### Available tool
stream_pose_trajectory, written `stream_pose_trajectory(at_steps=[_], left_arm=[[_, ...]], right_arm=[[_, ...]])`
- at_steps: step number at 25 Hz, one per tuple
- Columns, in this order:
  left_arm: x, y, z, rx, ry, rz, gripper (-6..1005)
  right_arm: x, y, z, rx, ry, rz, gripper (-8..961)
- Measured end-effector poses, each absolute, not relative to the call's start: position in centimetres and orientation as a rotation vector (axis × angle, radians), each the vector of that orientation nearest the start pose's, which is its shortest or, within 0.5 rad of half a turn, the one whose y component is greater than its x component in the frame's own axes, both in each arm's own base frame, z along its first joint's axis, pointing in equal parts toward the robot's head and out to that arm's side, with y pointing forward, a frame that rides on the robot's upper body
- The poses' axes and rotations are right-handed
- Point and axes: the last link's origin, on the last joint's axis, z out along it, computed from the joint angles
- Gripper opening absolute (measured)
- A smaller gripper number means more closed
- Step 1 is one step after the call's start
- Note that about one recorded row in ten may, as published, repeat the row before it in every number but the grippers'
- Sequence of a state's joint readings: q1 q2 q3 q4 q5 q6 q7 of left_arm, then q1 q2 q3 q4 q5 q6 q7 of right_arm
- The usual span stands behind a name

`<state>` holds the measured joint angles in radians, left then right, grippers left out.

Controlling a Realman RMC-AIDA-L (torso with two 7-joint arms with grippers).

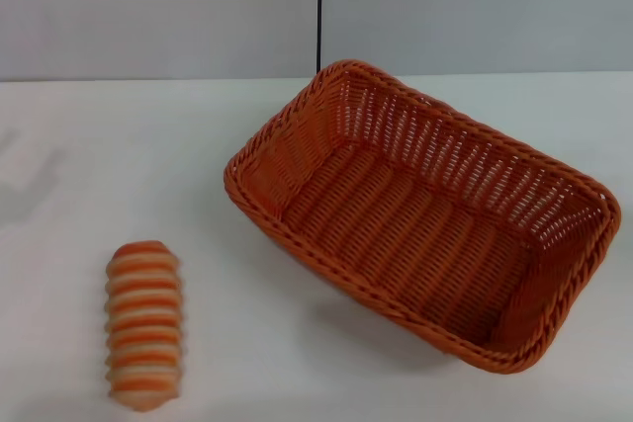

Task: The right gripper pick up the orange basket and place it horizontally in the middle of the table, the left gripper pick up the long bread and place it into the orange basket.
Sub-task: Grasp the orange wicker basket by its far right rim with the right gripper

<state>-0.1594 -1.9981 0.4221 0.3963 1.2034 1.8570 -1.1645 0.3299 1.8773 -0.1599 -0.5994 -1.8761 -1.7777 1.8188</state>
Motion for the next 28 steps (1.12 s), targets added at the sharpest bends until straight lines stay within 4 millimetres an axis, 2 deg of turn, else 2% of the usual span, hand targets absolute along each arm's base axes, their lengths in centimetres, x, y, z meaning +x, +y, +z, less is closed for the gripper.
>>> stream_pose_trajectory(at_steps=[5,10,15,18,19,25,28], left_arm=[[-34.7,22.2,11.4,-1.708,-0.565,-1.384,821],[-34.8,21.9,10.9,-1.698,-0.572,-1.378,819],[-34.9,21.7,10.8,-1.697,-0.575,-1.376,818],[-34.8,21.6,10.6,-1.696,-0.577,-1.381,817],[-34.8,21.6,10.6,-1.695,-0.578,-1.383,816],[-34.6,21.5,10.2,-1.695,-0.585,-1.392,814],[-34.4,21.7,9.8,-1.712,-0.584,-1.391,814]], right_arm=[[33.3,29.5,15.4,-2.207,1.438,0.976,783],[32.1,31.6,14.3,-2.339,1.543,0.749,780],[31.2,32.3,13.4,-2.42,1.569,0.631,777],[30.8,32.7,12.7,-2.478,1.61,0.472,775],[30.8,32.7,12.7,-2.478,1.61,0.472,775],[30.9,33.1,11.6,-2.511,1.666,0.193,771],[30.9,33.6,11.2,-2.492,1.672,0.134,769]])
